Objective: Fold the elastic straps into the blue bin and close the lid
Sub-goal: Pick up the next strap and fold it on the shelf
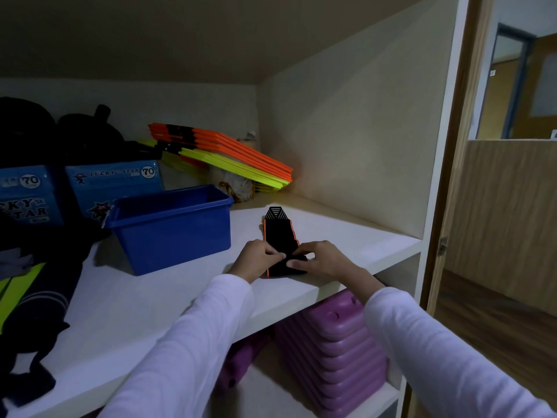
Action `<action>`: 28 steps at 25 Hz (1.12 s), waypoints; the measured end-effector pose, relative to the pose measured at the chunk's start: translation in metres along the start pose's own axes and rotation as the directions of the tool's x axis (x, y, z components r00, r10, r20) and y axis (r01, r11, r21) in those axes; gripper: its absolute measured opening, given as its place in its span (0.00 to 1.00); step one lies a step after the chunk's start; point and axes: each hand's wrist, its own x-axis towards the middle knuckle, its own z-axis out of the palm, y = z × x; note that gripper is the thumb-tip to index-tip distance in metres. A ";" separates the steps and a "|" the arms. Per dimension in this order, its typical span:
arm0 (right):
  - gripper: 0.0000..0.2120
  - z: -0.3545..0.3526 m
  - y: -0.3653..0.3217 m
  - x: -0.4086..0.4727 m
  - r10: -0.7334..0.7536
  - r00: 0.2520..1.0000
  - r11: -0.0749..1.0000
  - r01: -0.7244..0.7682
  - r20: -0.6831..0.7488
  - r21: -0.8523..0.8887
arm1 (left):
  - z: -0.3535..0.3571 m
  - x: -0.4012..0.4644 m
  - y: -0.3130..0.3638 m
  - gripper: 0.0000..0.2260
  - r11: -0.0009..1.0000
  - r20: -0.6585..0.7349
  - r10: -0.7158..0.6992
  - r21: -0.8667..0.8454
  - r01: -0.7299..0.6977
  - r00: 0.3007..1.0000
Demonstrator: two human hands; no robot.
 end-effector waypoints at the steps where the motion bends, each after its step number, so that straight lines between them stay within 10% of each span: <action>1: 0.21 -0.002 0.000 -0.002 0.004 1.000 1.000 -0.004 0.029 0.007 | -0.001 -0.001 -0.001 0.11 0.999 0.021 0.000 -0.039 0.000 1.000; 12: 0.19 0.004 -0.004 -0.008 0.050 0.998 0.988 -0.045 -0.025 0.150 | -0.012 -0.018 -0.001 0.21 0.999 0.155 0.020 0.047 -0.027 0.988; 28: 0.24 0.004 -0.010 0.007 0.368 0.930 0.856 -0.334 -0.011 0.394 | -0.004 -0.003 -0.011 0.06 0.902 0.037 -0.279 -0.333 0.275 0.960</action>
